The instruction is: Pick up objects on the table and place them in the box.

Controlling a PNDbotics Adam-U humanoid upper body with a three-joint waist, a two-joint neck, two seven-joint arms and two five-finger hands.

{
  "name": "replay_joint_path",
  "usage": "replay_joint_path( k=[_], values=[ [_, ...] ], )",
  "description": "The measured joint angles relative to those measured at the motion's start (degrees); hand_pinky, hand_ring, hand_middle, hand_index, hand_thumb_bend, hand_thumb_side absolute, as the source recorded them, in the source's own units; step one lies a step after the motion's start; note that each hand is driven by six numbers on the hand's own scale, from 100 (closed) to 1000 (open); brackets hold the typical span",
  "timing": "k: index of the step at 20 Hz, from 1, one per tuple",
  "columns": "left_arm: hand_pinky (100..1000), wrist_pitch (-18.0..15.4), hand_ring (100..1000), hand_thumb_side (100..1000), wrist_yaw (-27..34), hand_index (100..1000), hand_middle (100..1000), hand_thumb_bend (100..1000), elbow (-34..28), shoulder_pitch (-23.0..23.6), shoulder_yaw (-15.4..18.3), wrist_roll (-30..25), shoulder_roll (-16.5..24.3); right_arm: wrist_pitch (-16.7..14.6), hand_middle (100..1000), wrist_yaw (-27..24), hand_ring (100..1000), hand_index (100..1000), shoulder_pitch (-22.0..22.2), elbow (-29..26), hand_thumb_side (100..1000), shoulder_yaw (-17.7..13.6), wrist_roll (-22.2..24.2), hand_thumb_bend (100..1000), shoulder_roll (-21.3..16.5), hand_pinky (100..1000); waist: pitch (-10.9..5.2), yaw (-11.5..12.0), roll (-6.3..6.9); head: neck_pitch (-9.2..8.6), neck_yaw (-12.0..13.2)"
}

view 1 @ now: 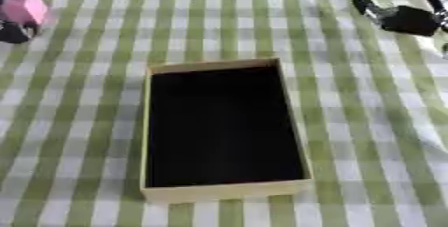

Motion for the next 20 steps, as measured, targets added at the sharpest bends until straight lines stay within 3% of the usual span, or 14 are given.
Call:
replay_joint_path(
  k=[4, 11, 17, 20],
  values=[
    [570, 1.17, 383, 100, -1.02, 418, 324, 229, -0.36, 0.04, 0.02, 2.96, -0.06, -0.01, 859, 0.0, 860, 928, 0.13, 0.0, 558, -0.01, -0.01, 478, 0.0, 745, 0.01, -0.04, -0.14, -0.04, -0.15],
    [560, 1.42, 377, 100, -0.77, 398, 309, 225, -0.31, 0.09, 0.02, 6.97, -0.07, -0.05, 859, 0.0, 861, 929, 0.17, 0.03, 559, -0.01, -0.05, 480, 0.0, 746, -0.29, -0.11, 0.15, -0.06, -0.18],
    [561, 0.87, 378, 100, 0.07, 395, 306, 217, -0.12, 0.51, -0.04, 7.18, -0.26, -0.12, 859, 0.0, 860, 929, 0.68, 0.09, 562, -0.02, -0.09, 483, 0.0, 745, -2.57, -0.19, 1.01, 0.02, -0.14],
    [560, -0.01, 377, 100, 0.77, 394, 305, 213, -0.13, 1.05, -0.46, 6.49, -0.89, -0.22, 859, 0.01, 860, 929, 1.17, 0.4, 563, -0.02, 0.02, 483, -0.01, 746, -4.89, -0.02, 1.69, 0.58, 0.03]
  ],
)
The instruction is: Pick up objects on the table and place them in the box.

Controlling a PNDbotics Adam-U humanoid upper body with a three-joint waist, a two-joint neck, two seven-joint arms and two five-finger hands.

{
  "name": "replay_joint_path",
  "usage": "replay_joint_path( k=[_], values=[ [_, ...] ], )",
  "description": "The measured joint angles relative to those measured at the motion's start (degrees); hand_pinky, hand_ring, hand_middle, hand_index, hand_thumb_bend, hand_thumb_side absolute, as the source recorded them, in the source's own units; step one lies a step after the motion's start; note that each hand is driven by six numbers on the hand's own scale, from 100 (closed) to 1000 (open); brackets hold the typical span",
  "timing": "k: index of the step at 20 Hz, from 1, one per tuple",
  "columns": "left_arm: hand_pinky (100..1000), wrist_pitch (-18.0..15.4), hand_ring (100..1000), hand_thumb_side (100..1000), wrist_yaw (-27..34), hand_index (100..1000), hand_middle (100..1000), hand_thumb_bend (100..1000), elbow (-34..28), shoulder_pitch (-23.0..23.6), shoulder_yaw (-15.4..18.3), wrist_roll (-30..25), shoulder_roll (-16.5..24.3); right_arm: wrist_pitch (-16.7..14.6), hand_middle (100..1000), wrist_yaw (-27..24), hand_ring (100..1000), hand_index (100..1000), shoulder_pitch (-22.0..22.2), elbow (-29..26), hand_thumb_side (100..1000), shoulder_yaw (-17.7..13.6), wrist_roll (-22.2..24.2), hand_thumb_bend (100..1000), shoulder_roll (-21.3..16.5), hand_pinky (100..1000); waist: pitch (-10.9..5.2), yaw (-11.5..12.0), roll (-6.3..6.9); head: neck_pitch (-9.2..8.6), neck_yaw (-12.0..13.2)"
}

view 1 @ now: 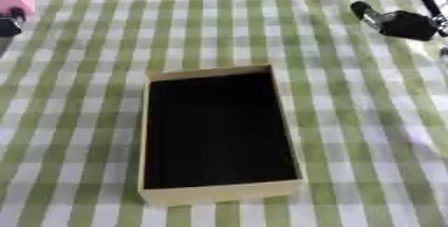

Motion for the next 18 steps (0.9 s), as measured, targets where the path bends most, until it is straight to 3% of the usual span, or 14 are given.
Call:
replay_joint_path(
  k=[5, 10, 18],
  values=[
    [560, -1.96, 374, 100, 1.52, 390, 302, 204, -0.66, 0.48, -1.0, -1.19, -1.16, -0.22, 860, 0.04, 861, 930, 1.02, 0.74, 566, 0.03, 0.34, 482, -0.07, 746, -3.57, 0.59, 0.72, 0.93, 0.09],
    [560, -4.41, 372, 100, 2.95, 386, 300, 190, -2.14, 0.99, -2.6, -2.36, -3.18, -0.51, 861, 0.08, 862, 932, 1.54, 1.49, 570, 0.35, 0.79, 478, -0.07, 749, -7.22, 0.8, 0.58, 2.27, -0.42],
    [570, -11.09, 375, 100, 6.86, 391, 302, 204, -10.15, 2.68, -8.71, -5.79, -6.11, -0.4, 860, -0.08, 861, 931, 3.04, 2.6, 574, 0.17, 0.85, 479, -0.33, 747, -11.66, 1.15, 0.49, 5.18, -2.81]
  ],
)
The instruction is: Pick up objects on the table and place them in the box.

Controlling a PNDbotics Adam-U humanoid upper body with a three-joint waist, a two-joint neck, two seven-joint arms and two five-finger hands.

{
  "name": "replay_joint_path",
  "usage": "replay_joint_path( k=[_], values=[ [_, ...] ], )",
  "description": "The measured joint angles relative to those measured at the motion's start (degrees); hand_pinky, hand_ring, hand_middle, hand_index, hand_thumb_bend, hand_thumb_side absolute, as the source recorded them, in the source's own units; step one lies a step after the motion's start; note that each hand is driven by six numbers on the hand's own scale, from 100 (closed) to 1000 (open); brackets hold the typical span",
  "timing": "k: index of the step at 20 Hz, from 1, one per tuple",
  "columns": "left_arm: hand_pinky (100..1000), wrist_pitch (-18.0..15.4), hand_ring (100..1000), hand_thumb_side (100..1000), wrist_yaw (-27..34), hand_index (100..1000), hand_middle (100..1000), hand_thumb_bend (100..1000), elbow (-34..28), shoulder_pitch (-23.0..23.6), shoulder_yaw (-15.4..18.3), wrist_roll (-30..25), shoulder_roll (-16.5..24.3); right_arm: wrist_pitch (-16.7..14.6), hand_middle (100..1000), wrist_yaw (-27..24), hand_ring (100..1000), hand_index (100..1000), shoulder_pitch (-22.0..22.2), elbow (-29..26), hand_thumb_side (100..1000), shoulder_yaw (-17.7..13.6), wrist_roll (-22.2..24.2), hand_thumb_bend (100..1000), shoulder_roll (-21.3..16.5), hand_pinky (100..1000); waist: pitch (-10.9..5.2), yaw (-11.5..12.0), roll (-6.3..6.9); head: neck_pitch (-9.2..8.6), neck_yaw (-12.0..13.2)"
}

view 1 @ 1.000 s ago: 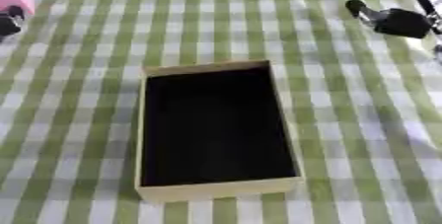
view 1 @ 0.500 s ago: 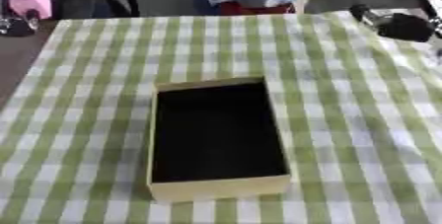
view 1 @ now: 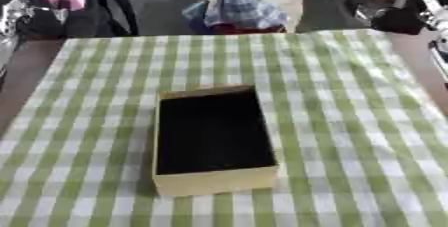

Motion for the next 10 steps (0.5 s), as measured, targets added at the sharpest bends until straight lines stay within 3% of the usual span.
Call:
replay_joint_path(
  k=[10],
  values=[
    [573, -9.39, 382, 100, 9.16, 392, 280, 205, -15.44, 3.72, -9.51, -5.59, -0.95, 0.27, 860, -0.65, 861, 931, 0.83, 1.13, 574, -0.53, -0.3, 481, -0.22, 746, -1.7, 0.66, -0.72, 1.85, -4.45]
  ],
)
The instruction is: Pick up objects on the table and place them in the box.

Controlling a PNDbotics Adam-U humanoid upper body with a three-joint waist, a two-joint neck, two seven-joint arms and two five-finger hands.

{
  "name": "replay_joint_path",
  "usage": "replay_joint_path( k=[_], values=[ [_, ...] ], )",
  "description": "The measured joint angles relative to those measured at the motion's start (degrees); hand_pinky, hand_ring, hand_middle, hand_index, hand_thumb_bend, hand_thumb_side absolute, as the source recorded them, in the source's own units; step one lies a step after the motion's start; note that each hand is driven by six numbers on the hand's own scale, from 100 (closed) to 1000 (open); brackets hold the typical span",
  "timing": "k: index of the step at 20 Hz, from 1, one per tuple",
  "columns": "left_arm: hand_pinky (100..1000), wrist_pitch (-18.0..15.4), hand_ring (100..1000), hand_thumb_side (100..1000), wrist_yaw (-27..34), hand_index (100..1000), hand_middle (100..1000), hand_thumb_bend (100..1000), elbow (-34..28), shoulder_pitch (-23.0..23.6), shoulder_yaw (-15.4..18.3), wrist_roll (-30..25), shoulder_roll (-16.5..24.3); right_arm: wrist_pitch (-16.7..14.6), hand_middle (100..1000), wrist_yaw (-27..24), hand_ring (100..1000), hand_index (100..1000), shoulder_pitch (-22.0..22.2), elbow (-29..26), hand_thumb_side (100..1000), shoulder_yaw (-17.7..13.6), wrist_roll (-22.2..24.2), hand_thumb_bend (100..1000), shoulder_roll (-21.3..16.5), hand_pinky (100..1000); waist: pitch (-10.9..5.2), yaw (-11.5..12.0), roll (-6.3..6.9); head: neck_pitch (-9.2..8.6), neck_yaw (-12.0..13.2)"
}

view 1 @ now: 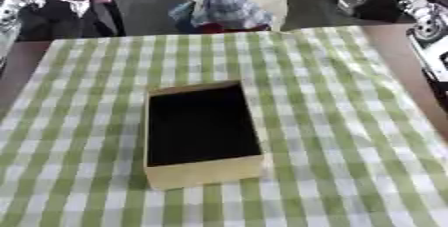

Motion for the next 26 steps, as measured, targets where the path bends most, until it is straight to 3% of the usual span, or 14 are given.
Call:
replay_joint_path(
  k=[2, 3, 4, 6, 7, 15, 26],
  values=[
    [573, -1.42, 384, 100, 1.86, 391, 280, 202, -3.1, 1.01, -1.44, -1.21, 0.09, 0.01, 860, -0.05, 861, 931, 0.12, 0.15, 573, -0.01, -0.02, 482, 0.0, 746, -0.06, 0.04, -0.03, 0.27, -0.65],
    [576, -2.01, 388, 100, 2.84, 393, 281, 304, -4.63, 1.48, -2.2, -1.84, 0.11, 0.04, 860, -0.09, 860, 931, 0.13, 0.17, 576, -0.02, -0.05, 480, 0.0, 746, -0.06, 0.04, -0.03, 0.45, -0.98],
    [576, -2.6, 389, 100, 3.72, 399, 281, 208, -6.12, 1.91, -3.06, -2.55, 0.13, 0.08, 860, -0.12, 860, 931, 0.14, 0.19, 573, -0.03, -0.08, 483, 0.0, 746, -0.07, 0.03, -0.03, 0.51, -1.22],
    [576, -3.48, 390, 100, 5.55, 402, 280, 250, -9.11, 2.7, -4.82, -4.11, 0.37, 0.11, 860, -0.22, 860, 930, 0.14, 0.33, 574, -0.05, -0.14, 484, 0.0, 746, -0.08, 0.0, -0.02, 0.71, -1.64],
    [577, -3.78, 392, 100, 6.49, 405, 281, 208, -10.61, 3.0, -5.69, -4.92, 0.64, 0.11, 860, -0.23, 860, 930, 0.15, 0.45, 573, -0.09, -0.16, 484, 0.0, 746, -0.1, -0.01, -0.02, 0.83, -1.85],
    [578, -4.19, 398, 100, 13.77, 415, 280, 199, -20.97, 4.69, -12.44, -11.81, 1.67, 0.07, 859, -0.25, 860, 930, 0.21, 0.7, 573, -0.35, -0.22, 486, 0.0, 745, -0.44, -0.01, 0.0, 1.32, -3.04],
    [574, -3.79, 405, 104, 21.91, 420, 289, 182, -22.05, 6.99, -19.27, -21.22, 0.48, 0.14, 859, -0.25, 860, 930, 0.54, 0.84, 572, -0.37, -0.3, 489, -0.01, 745, -0.49, -0.11, -0.04, 1.51, -4.16]
  ],
)
